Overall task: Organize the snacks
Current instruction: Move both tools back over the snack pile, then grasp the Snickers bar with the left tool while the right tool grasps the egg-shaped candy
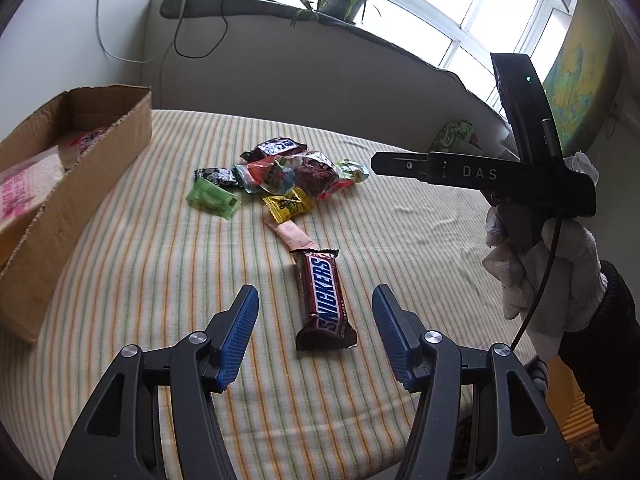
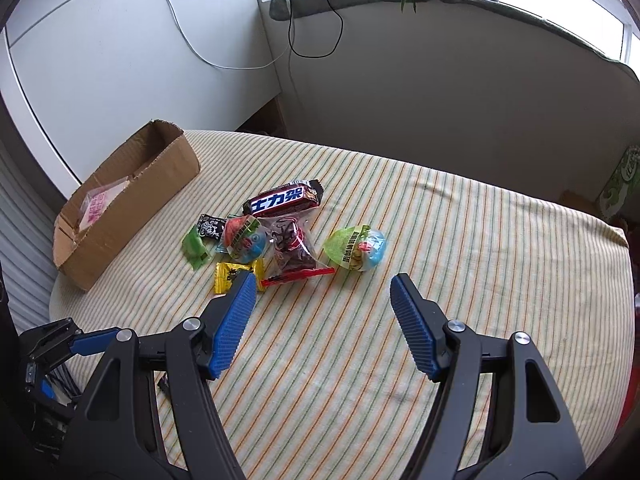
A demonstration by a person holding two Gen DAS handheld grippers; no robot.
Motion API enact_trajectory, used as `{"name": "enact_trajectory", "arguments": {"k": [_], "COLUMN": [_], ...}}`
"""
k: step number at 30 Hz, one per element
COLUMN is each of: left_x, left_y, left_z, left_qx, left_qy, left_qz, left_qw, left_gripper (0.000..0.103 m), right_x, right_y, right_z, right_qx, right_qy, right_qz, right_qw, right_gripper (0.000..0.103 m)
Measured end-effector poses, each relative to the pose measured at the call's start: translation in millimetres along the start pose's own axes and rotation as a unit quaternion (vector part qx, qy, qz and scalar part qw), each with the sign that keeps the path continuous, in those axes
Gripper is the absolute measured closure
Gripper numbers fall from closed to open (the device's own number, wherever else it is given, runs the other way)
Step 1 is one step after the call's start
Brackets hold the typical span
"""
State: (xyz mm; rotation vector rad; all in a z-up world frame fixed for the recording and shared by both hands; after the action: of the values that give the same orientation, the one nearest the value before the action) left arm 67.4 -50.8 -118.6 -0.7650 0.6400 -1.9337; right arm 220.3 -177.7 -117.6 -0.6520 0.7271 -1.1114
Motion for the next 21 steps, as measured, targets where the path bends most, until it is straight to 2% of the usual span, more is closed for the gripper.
{"name": "enact_trajectory", "arguments": {"k": [3,10,21], "left_x": [4.2,8.3,9.0], "left_y": [6.2,19.9,32.5], "left_z": [-2.1,-4.1,-4.6], "left_qx": [-0.008,-0.021,-0.032], "left_qy": [0.002,0.010,0.016], "left_qz": [-0.001,-0.002,0.001], "left_qw": [1.0000,0.9997,0.9993], "left_gripper": [0.044,0.044,0.044], "right_x": [7.4,26.0,21.7], "right_y": [5.7,27.4,62.6], "right_z": [3.0,10.3,15.1], "right_qx": [-0.001,-0.016,-0.032], "right_qy": [0.001,0.010,-0.009], "right_qz": [-0.008,-0.021,-0.033], "right_qw": [1.000,1.000,0.999], "right_gripper": [0.034,0.055,0.055]}}
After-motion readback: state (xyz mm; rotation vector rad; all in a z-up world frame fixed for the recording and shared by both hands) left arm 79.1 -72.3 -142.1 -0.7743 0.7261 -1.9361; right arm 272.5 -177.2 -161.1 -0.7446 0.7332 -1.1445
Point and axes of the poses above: each gripper's, at about its wrist camera, not at the fingertips, and y roughly the way its jaws point, x to its right, z to its top, the point moved 8 cm from there along y, roughly the way its jaws point, and after that the axes turned 7 degrees about y, right-handed, at the moved point
